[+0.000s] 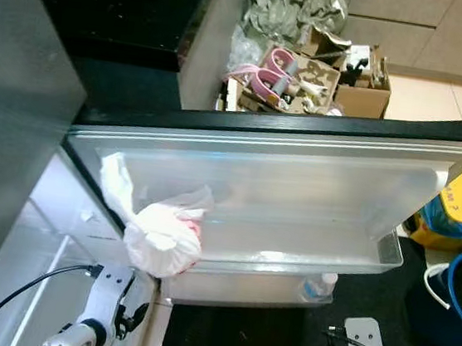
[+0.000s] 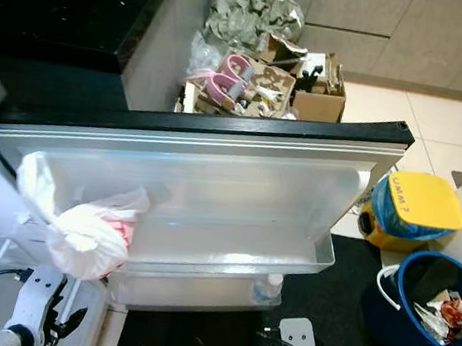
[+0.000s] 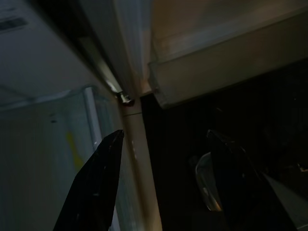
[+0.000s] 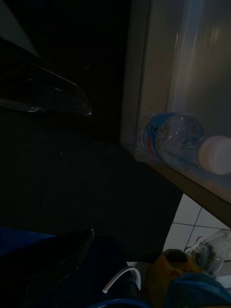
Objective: Restocking fridge
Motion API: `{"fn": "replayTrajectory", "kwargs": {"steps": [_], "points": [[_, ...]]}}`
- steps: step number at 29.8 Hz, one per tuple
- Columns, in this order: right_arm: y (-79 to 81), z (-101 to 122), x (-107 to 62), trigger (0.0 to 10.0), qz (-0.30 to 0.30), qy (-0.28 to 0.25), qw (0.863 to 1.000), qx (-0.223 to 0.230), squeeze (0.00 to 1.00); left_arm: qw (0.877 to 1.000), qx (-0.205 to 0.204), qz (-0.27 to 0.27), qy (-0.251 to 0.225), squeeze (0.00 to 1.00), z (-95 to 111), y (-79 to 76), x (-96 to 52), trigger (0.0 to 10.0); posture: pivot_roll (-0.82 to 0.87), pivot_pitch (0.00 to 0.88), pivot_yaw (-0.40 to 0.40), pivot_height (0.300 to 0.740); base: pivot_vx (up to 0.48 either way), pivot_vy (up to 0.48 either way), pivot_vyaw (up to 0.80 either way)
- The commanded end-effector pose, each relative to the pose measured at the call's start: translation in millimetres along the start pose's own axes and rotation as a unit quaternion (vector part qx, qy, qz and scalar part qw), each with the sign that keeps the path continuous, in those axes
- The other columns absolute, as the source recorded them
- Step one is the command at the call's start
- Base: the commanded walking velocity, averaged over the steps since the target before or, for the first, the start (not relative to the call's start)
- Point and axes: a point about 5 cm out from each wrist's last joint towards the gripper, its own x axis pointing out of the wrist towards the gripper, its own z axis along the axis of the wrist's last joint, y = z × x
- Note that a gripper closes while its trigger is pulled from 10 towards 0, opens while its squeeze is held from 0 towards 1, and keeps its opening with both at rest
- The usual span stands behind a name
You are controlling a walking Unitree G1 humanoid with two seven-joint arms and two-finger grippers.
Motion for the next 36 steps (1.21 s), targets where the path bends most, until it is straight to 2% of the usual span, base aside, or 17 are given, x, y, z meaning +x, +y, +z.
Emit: {"fn": "replayTrajectory", "kwargs": {"steps": [1, 15, 23, 30, 36], "points": [[-0.1, -8, -4.0, 10.0, -0.004, 0.014, 1.0, 0.002, 0.0, 1.0, -0.003, -0.003, 0.008, 0.0, -6, -2.9, -2.2, 10.0, 0.01, 0.157, 0.006, 0.686, 0.0, 0.0, 0.0], [-1.2, -10, -4.9, 10.0, -0.006, 0.019, 1.0, -0.002, 0.0, 1.0, -0.001, -0.002, 0.014, 0.0, -8, -2.8, -2.3, 10.0, 0.01, 0.154, 0.005, 0.686, 0.0, 0.0, 0.0], [-3.6, -13, -6.2, 10.0, -0.013, 0.025, 1.0, -0.009, 0.0, 0.999, 0.001, 0.005, 0.038, 0.0, -23, -2.4, -4.6, 10.0, 0.0, 0.152, 0.003, 0.686, 0.0, 0.0, 0.0], [-5.5, -14, -6.1, 10.0, -0.012, 0.025, 1.0, -0.009, 0.0, 0.999, 0.002, 0.006, 0.046, 0.0, -27, -2.9, -4.9, 10.0, 0.0, 0.148, 0.0, 0.726, 0.0, 0.0, 0.0], [-6.3, -13, -5.4, 10.0, -0.014, 0.026, 1.0, -0.01, 0.0, 0.999, 0.004, 0.008, 0.047, 0.0, -28, -1.8, -4.0, 10.0, 0.0, 0.144, -0.001, 0.74, 0.0, 0.0, 0.0]]}}
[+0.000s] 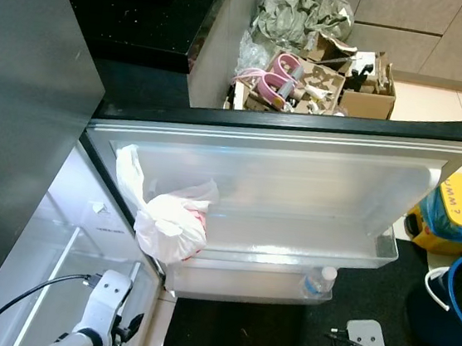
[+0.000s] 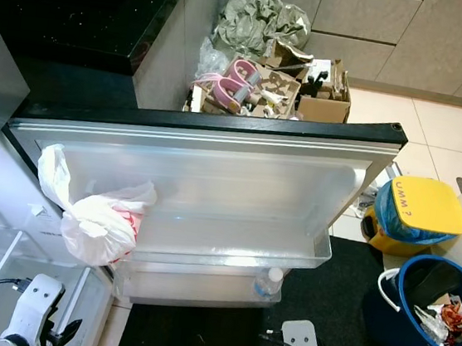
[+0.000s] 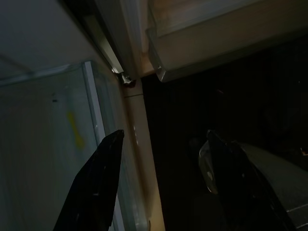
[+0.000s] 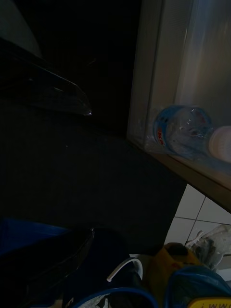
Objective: Restocking fridge
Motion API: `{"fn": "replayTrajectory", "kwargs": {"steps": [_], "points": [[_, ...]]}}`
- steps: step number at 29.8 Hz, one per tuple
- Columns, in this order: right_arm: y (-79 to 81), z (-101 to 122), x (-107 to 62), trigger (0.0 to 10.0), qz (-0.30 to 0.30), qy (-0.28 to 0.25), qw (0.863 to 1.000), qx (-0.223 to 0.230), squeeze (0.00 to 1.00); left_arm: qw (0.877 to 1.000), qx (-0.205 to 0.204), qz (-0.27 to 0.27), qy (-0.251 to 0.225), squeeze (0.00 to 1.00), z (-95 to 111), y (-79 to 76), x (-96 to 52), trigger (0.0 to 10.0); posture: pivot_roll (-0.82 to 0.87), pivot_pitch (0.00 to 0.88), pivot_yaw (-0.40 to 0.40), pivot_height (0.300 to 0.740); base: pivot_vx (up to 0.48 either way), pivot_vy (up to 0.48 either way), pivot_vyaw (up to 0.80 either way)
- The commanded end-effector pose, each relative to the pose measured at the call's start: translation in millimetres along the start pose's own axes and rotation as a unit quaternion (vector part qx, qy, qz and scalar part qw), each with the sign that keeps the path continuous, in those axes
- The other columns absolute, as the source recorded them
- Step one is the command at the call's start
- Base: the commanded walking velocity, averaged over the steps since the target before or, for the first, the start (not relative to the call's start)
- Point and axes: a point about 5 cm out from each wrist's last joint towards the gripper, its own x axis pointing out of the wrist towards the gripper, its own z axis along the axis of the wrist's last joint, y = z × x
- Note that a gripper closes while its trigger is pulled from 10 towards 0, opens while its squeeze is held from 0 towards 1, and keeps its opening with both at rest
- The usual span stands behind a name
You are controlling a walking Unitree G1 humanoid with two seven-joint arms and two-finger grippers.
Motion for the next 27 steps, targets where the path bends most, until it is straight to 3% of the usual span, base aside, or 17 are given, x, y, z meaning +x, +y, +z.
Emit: {"fn": "replayTrajectory", "kwargs": {"steps": [1, 14, 19, 23, 27], "points": [[-1.7, -9, -3.8, 10.0, -0.003, 0.02, 1.0, -0.002, 0.0, 1.0, -0.001, -0.001, 0.018, 0.0, -11, -3.1, -2.2, 10.0, 0.0, 0.143, -0.001, 0.74, 0.0, 0.0, 0.0], [4.7, -14, -5.8, 10.0, 0.021, 0.035, 0.999, -0.005, 0.0, 1.0, 0.001, 0.006, 0.02, 0.0, -12, -1.4, 1.9, 10.0, -0.01, 0.122, 0.0, 0.74, 0.0, 0.0, 0.0], [21.7, -31, -14.2, 10.0, 0.077, 0.098, 0.992, 0.019, 0.0, 0.999, -0.001, 0.012, 0.031, 0.0, -15, -3.7, 7.6, 10.0, -0.02, 0.104, 0.0, 0.74, 0.0, 0.0, 0.0], [33.9, -54, -28.7, 10.0, 0.116, 0.167, 0.979, -0.002, 0.0, 0.998, 0.002, 0.02, 0.06, 0.0, -25, -8.2, 10.5, 10.0, -0.03, 0.095, 0.0, 0.74, 0.0, 0.0, 0.0], [32.4, -58, -31.8, 10.0, 0.117, 0.173, 0.978, -0.009, 0.0, 0.995, 0.003, 0.033, 0.094, 0.0, -40, -8.8, 7.6, 10.0, -0.04, 0.092, 0.001, 0.74, 0.0, 0.0, 0.0]]}}
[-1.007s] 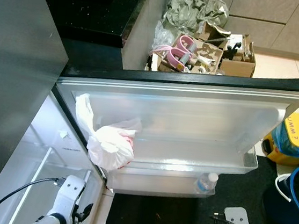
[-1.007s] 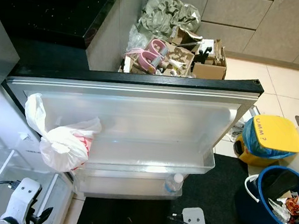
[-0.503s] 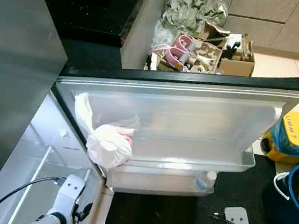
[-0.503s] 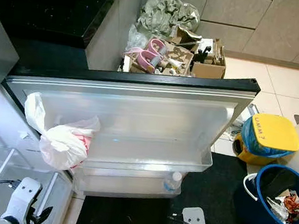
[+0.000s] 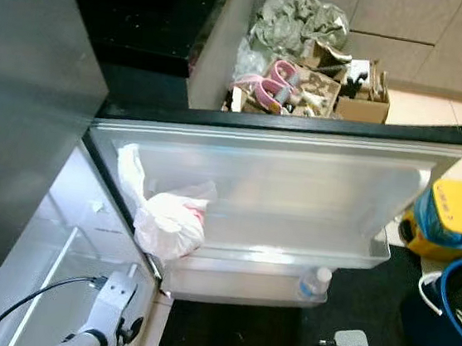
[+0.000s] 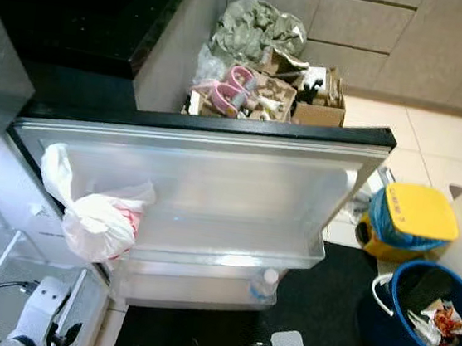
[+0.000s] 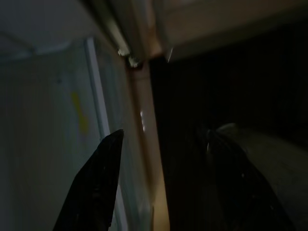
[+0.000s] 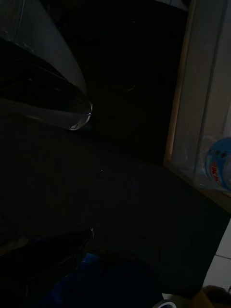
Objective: Restocking fridge
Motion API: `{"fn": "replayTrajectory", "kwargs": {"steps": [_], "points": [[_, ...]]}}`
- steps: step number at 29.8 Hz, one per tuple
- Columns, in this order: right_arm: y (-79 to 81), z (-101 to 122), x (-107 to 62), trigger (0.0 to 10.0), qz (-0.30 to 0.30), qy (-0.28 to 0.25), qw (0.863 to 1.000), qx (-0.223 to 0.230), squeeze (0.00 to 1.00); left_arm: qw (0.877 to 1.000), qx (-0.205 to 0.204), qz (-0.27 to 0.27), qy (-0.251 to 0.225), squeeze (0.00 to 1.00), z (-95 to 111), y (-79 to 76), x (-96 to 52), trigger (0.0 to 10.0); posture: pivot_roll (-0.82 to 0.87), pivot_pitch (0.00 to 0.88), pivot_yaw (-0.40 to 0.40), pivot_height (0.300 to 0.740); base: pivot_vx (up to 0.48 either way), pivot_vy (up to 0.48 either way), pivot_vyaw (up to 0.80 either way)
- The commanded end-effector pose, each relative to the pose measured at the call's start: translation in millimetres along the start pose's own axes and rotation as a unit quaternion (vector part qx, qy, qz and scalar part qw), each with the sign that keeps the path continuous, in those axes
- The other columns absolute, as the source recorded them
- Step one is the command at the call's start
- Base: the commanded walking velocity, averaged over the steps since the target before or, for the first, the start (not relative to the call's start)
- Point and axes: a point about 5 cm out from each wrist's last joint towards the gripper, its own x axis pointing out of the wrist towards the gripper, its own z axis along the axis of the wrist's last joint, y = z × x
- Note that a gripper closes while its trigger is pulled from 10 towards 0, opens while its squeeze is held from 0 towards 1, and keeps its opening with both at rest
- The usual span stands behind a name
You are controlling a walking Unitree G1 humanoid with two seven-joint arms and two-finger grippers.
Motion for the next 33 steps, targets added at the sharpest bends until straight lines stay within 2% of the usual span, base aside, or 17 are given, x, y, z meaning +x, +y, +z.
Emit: {"fn": "replayTrajectory", "kwargs": {"steps": [1, 4, 9, 15, 17, 22, 26, 29, 33], "points": [[10.1, -32, -11.0, 10.0, 0.026, 0.061, 0.998, -0.009, 0.0, 0.999, 0.001, 0.002, 0.033, 0.0, -18, -5.9, -2.5, 10.0, -0.04, 0.091, 0.001, 0.74, 0.0, 0.0, 0.0], [4.2, -30, -9.8, 10.0, 0.016, 0.059, 0.998, -0.005, 0.0, 0.998, -0.001, 0.009, 0.057, 0.0, -29, -6.8, -4.7, 10.0, -0.05, 0.086, -0.004, 0.74, 0.0, 0.0, 0.0], [-0.9, -24, -6.8, 10.0, 0.011, 0.054, 0.998, -0.009, 0.0, 0.998, -0.002, 0.012, 0.068, 0.0, -34, -10.1, -4.0, 10.0, -0.05, 0.073, -0.007, 0.74, 0.0, 0.0, 0.0], [-3.6, -11, -1.9, 10.0, 0.016, 0.038, 0.999, -0.034, 0.0, 0.997, -0.042, 0.029, 0.06, 0.0, -29, -15.2, 1.6, 10.0, -0.08, 0.05, -0.044, 0.74, 0.0, 0.0, 0.0], [-8.9, -7, -0.7, 10.0, 0.019, 0.029, 0.998, -0.05, 0.0, 0.996, -0.063, 0.037, 0.045, 0.0, -22, -18.4, 5.9, 10.0, -0.1, 0.045, -0.074, 0.74, 0.0, 0.0, 0.0], [-21.4, -8, -1.3, 10.0, 0.017, 0.028, 0.997, -0.07, 0.0, 0.995, -0.087, 0.042, 0.024, 0.0, -13, -24.5, 10.7, 10.0, -0.11, 0.042, -0.096, 0.74, 0.0, 0.0, 0.0], [-31.8, -10, -2.9, 10.0, 0.007, 0.034, 0.997, -0.074, 0.0, 0.995, -0.089, 0.037, 0.013, 0.0, -9, -30.4, 13.3, 10.0, -0.12, 0.04, -0.099, 0.74, 0.0, 0.0, 0.0], [-33.6, -11, -3.3, 10.0, 0.003, 0.036, 0.997, -0.068, 0.0, 0.996, -0.08, 0.032, 0.006, 0.0, -6, -32.9, 14.7, 10.0, -0.12, 0.038, -0.092, 0.74, 0.0, 0.0, 0.0], [-26.0, -11, -2.5, 10.0, 0.007, 0.035, 0.998, -0.059, 0.0, 0.998, -0.064, 0.026, -0.001, 0.0, -1, -35.4, 16.7, 10.0, -0.11, 0.031, -0.077, 0.74, 0.0, 0.0, 0.0]]}}
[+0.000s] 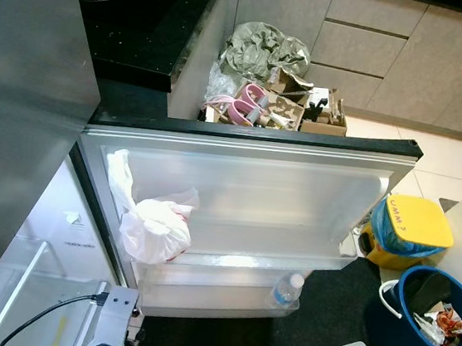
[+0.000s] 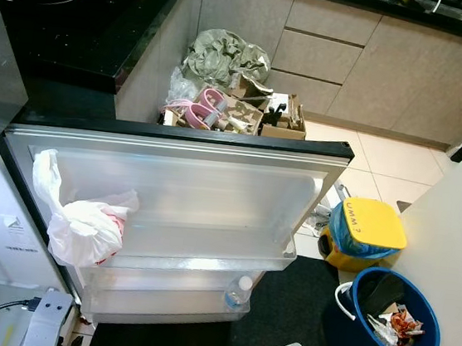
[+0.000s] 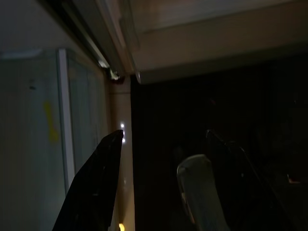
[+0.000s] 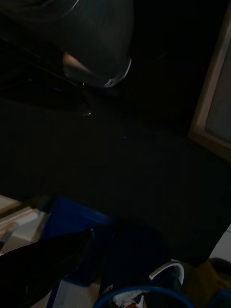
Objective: Restocking fridge
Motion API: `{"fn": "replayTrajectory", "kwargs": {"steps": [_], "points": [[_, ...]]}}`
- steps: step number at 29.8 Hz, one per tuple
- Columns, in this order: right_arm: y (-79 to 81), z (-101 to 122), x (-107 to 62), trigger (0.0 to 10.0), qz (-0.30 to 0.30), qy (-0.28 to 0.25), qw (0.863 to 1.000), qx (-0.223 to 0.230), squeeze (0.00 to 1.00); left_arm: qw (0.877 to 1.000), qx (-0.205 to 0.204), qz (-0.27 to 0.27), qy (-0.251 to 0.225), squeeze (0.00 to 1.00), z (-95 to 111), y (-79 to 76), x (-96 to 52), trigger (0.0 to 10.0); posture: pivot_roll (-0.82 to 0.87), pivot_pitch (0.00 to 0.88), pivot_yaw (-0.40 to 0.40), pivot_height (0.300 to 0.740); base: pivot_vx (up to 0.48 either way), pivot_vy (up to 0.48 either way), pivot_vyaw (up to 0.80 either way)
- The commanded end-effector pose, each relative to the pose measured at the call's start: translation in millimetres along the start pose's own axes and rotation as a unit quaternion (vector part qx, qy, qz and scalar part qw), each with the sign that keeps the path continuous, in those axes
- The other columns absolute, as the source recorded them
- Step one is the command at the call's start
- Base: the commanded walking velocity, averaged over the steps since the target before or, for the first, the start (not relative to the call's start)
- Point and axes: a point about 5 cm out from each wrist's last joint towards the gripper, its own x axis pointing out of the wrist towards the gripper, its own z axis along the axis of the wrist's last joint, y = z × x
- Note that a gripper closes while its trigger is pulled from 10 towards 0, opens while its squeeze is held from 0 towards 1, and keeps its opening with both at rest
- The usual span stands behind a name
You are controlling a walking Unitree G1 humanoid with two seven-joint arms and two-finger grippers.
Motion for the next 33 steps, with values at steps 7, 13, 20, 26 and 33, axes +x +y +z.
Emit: {"fn": "replayTrajectory", "kwargs": {"steps": [7, 13, 20, 26, 33], "points": [[16.9, 5, 1.6, 10.0, 0.013, -0.005, 1.0, 0.015, 0.0, 0.999, 0.035, -0.018, -0.011, 0.0, 8, -9.5, 3.6, 10.0, -0.1, 0.023, -0.063, 0.74, 0.0, 0.0, 0.0], [15.9, 4, 1.4, 10.0, 0.013, -0.003, 1.0, 0.015, 0.0, 0.999, 0.042, -0.02, -0.023, 0.0, 11, -9.8, 3.8, 10.0, -0.1, 0.026, -0.062, 0.74, 0.0, -0.152, 0.0], [14.1, -1, 0.1, 10.0, 0.009, 0.002, 1.0, 0.016, 0.0, 0.998, 0.047, -0.025, -0.028, 0.0, 11, -13.4, 3.3, 10.0, -0.1, 0.029, -0.062, 0.74, 0.0, -0.444, 0.0], [15.1, -2, -0.4, 10.0, 0.01, 0.004, 1.0, 0.017, 0.0, 0.998, 0.048, -0.027, -0.032, 0.0, 13, -14.9, 3.7, 10.0, -0.1, 0.03, -0.06, 0.74, 0.0, -0.45, 0.0], [15.6, -1, -0.2, 10.0, 0.01, 0.002, 1.0, 0.018, 0.0, 0.998, 0.05, -0.027, -0.03, 0.0, 13, -14.0, 3.5, 10.0, -0.1, 0.031, -0.058, 0.74, 0.0, -0.359, 0.0]]}}
